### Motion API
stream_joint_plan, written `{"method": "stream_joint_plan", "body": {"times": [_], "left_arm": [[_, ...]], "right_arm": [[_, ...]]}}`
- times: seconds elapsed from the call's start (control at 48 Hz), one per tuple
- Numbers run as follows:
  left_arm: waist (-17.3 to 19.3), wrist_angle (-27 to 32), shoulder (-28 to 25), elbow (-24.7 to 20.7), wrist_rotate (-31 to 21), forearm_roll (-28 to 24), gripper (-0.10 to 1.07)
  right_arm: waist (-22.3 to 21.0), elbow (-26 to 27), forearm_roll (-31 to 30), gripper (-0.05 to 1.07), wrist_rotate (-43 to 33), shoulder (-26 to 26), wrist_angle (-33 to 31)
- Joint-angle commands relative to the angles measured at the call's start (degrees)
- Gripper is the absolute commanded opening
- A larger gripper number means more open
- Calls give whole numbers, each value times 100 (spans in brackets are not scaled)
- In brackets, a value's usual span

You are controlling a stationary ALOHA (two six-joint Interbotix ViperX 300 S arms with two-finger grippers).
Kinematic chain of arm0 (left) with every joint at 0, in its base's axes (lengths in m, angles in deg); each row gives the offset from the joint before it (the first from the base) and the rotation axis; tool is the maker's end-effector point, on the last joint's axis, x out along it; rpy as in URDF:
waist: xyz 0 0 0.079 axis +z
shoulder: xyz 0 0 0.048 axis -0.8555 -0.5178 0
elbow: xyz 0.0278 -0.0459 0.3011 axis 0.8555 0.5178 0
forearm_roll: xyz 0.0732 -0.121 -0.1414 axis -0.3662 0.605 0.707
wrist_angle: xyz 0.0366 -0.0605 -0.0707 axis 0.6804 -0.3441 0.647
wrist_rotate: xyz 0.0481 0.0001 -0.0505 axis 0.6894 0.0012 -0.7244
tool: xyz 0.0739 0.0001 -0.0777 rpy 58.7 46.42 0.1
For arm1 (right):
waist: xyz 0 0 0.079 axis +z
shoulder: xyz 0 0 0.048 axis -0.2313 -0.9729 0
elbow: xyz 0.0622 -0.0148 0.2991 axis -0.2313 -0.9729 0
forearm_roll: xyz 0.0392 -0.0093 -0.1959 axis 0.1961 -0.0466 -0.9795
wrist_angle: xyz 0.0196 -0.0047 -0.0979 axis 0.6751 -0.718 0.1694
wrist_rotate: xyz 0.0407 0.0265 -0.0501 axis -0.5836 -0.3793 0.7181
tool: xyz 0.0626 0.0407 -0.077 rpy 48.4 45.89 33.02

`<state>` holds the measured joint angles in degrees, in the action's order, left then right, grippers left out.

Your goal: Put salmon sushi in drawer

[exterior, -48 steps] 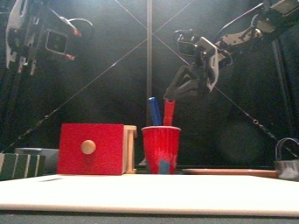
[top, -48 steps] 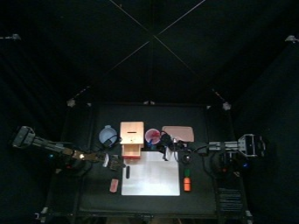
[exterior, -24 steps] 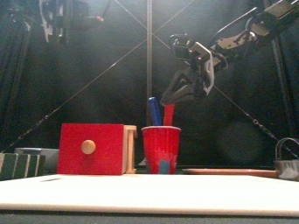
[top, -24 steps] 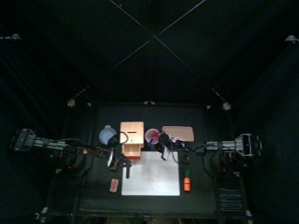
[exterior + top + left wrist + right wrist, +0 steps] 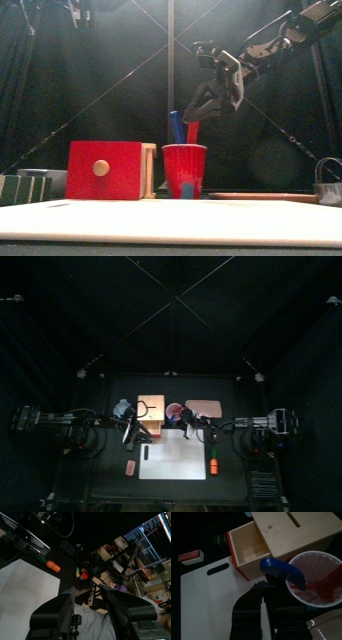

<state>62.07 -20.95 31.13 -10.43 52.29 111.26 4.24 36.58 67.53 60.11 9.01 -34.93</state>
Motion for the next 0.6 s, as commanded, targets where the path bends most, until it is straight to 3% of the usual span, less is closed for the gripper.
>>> {"method": "stream_joint_plan", "body": {"times": [0.0,0.292,0.583], "left_arm": [[167,35,-70,35,-62,0,82],[501,475,-35,475,-958,-483,82],[475,1160,-53,325,-2918,-2285,82]], "right_arm": [[-18,141,9,4,9,88,44],[-9,149,9,4,9,9,44],[-9,202,9,4,9,-70,44]]}}
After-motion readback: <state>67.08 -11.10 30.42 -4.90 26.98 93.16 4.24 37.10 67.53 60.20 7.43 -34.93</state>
